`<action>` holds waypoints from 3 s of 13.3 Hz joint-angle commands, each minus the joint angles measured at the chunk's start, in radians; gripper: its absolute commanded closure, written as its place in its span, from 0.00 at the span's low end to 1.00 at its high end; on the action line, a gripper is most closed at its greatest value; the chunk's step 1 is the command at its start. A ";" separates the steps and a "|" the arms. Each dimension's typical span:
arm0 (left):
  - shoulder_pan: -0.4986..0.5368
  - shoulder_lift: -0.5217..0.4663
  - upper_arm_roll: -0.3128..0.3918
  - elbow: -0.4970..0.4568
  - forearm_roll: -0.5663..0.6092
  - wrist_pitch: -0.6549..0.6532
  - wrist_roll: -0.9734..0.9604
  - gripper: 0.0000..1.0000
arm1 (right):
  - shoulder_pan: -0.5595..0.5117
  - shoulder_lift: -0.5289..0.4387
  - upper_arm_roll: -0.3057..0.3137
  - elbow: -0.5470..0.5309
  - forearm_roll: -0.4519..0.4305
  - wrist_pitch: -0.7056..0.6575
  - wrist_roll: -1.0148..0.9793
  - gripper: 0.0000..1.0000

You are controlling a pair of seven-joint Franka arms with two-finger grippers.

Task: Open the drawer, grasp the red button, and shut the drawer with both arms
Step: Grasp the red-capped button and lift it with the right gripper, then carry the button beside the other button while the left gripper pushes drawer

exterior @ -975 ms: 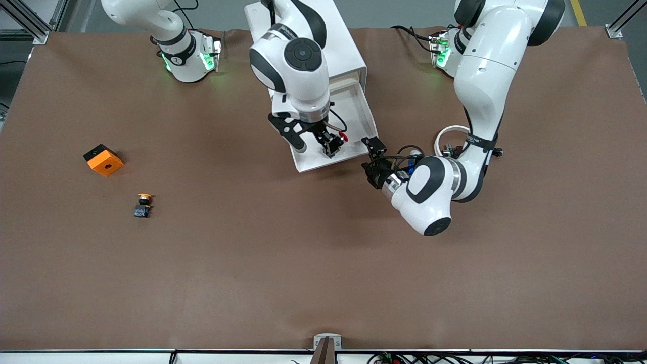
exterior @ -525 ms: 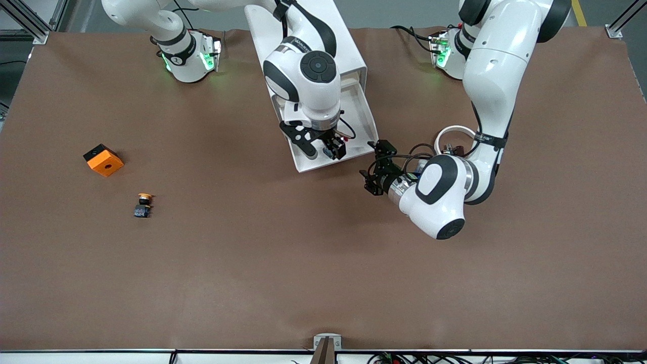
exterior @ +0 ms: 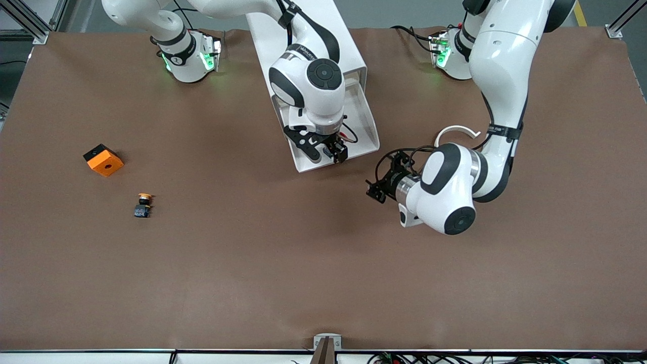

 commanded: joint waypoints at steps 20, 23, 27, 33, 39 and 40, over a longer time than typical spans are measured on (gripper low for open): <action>-0.052 -0.085 -0.002 -0.076 0.344 0.335 0.246 0.00 | -0.156 -0.023 -0.009 0.283 0.145 -0.354 -0.365 1.00; -0.076 -0.103 -0.002 -0.122 0.374 0.344 0.272 0.00 | -0.286 -0.087 -0.021 0.242 0.129 -0.439 -0.707 1.00; -0.153 -0.164 -0.009 -0.234 0.413 0.384 0.272 0.00 | -0.430 -0.131 -0.020 0.116 0.053 -0.372 -1.055 1.00; -0.296 -0.168 -0.043 -0.268 0.405 0.370 0.223 0.00 | -0.645 -0.233 -0.021 -0.338 0.048 0.062 -1.423 1.00; -0.293 -0.148 -0.159 -0.282 0.396 0.352 0.117 0.00 | -0.725 -0.228 -0.021 -0.525 0.019 0.309 -1.492 1.00; -0.289 -0.142 -0.181 -0.280 0.385 0.341 0.103 0.00 | -0.734 -0.228 -0.021 -0.560 0.019 0.361 -1.493 1.00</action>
